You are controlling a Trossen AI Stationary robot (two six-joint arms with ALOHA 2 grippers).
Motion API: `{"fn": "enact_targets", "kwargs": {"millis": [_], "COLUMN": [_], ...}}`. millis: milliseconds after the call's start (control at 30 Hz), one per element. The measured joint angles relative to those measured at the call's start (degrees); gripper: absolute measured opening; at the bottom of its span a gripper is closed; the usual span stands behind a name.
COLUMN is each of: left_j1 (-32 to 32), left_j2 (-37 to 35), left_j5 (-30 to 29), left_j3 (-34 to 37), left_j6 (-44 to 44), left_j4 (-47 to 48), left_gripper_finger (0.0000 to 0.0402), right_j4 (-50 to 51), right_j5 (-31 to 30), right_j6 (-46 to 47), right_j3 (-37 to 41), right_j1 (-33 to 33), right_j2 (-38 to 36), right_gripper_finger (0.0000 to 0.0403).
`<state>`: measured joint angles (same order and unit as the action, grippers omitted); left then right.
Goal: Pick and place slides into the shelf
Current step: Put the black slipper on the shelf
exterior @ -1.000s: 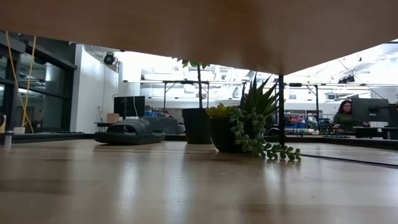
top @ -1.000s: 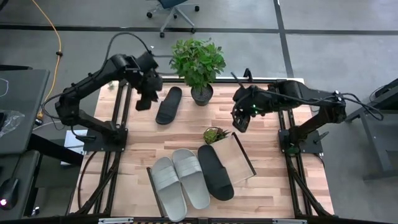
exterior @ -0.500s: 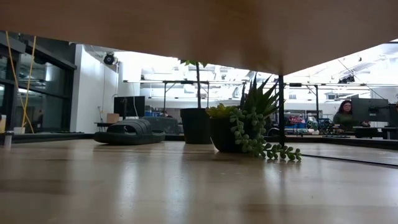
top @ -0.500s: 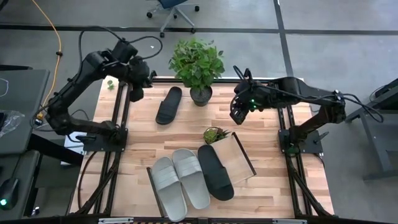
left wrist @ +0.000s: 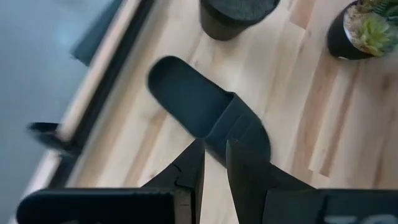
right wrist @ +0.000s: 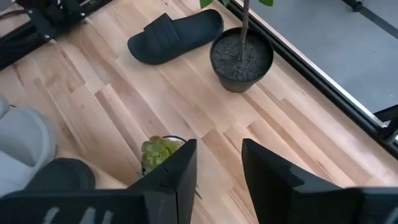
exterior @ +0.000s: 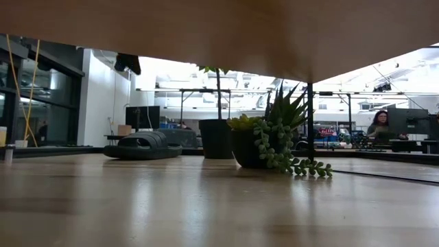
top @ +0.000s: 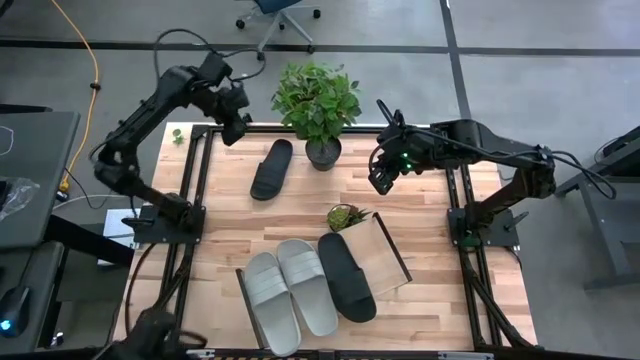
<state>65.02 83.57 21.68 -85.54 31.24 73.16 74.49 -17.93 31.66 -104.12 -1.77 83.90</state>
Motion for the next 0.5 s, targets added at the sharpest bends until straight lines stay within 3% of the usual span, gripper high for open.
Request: {"fn": "enact_targets", "kwargs": {"millis": [133, 500], "left_j1": [-0.09, -0.16], "left_j2": [5.15, 14.26], "left_j5": [2.34, -1.28], "left_j3": [0.02, 0.02], "left_j6": [0.05, 4.41], "left_j4": [0.16, 2.08], "left_gripper_finger": [0.0058, 0.0058], "right_j4": [-0.21, -0.21], "right_j5": [0.07, -2.75], "right_j6": [1.42, 4.34], "right_j3": [0.00, 0.00], "right_j1": [1.28, 5.67], "right_j2": [0.00, 0.00], "right_gripper_finger": [0.0119, 0.0119]}}
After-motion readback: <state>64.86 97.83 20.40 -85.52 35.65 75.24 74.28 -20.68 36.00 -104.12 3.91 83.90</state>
